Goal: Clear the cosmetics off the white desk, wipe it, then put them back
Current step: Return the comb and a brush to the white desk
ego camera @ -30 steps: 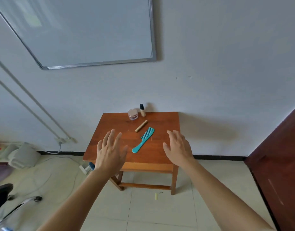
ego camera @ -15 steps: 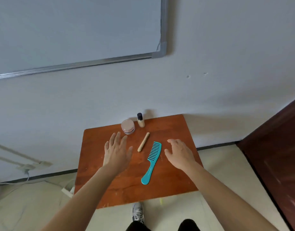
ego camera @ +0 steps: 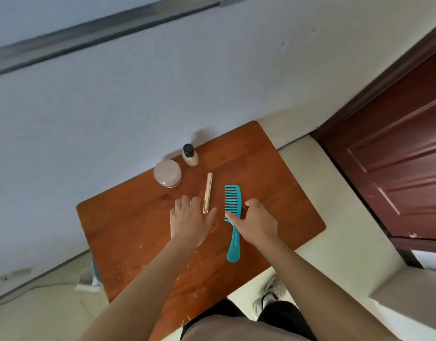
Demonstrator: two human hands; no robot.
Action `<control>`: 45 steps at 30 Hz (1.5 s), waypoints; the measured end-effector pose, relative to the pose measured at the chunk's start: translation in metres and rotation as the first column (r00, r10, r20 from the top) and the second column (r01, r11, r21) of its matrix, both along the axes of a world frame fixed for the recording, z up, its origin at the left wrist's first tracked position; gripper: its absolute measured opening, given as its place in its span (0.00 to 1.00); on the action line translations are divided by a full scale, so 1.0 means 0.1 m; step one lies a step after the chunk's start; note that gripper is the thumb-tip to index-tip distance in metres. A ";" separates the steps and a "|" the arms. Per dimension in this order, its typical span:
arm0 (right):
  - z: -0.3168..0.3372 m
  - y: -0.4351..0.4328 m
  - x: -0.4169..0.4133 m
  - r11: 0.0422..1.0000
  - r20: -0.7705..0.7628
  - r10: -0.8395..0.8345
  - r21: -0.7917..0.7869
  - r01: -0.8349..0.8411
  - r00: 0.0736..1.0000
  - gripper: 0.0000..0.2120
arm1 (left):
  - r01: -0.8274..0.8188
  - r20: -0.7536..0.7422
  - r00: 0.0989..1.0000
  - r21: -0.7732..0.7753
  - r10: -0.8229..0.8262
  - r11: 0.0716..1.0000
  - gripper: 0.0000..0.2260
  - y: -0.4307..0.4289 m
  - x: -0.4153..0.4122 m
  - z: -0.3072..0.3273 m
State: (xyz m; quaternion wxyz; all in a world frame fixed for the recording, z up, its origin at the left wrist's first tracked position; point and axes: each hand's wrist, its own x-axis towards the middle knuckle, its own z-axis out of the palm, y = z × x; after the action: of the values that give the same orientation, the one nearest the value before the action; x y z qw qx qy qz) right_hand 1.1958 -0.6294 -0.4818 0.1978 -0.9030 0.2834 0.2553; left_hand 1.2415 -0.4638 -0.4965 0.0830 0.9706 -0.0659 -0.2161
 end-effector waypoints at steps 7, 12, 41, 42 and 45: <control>-0.10 0.12 0.05 0.991 0.011 -0.132 -0.036 0.132 0.991 0.31 | 0.000 0.030 1.000 -0.009 0.001 1.000 0.22 -0.03 0.15 -0.17; -0.14 0.07 0.07 0.977 -0.001 -0.211 0.042 0.211 0.977 0.28 | 0.023 0.073 0.997 -0.029 -0.020 0.999 0.10 -0.03 0.22 -0.20; 1.72 -2.91 -5.42 0.439 0.812 -0.553 0.092 0.894 0.188 0.14 | 0.843 0.706 0.538 -0.453 -0.461 0.291 0.06 -3.92 -3.86 2.15; 1.74 -2.96 -5.72 0.390 0.812 -0.563 0.097 0.916 0.153 0.15 | 0.853 0.711 0.521 -0.457 -0.472 0.253 0.06 -4.06 -4.12 2.17; 1.77 -3.15 -6.59 0.256 0.799 -0.598 0.120 0.959 0.060 0.14 | 0.873 0.705 0.466 -0.464 -0.534 0.149 0.05 -4.45 -4.95 2.23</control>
State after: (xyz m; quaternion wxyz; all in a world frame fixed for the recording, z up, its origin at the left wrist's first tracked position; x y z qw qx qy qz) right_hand 0.5370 -0.9442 -0.3049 0.1818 -0.6086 0.6871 -0.3529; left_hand 0.7461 -0.9086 -0.2738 0.3735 0.6850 -0.6253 0.0169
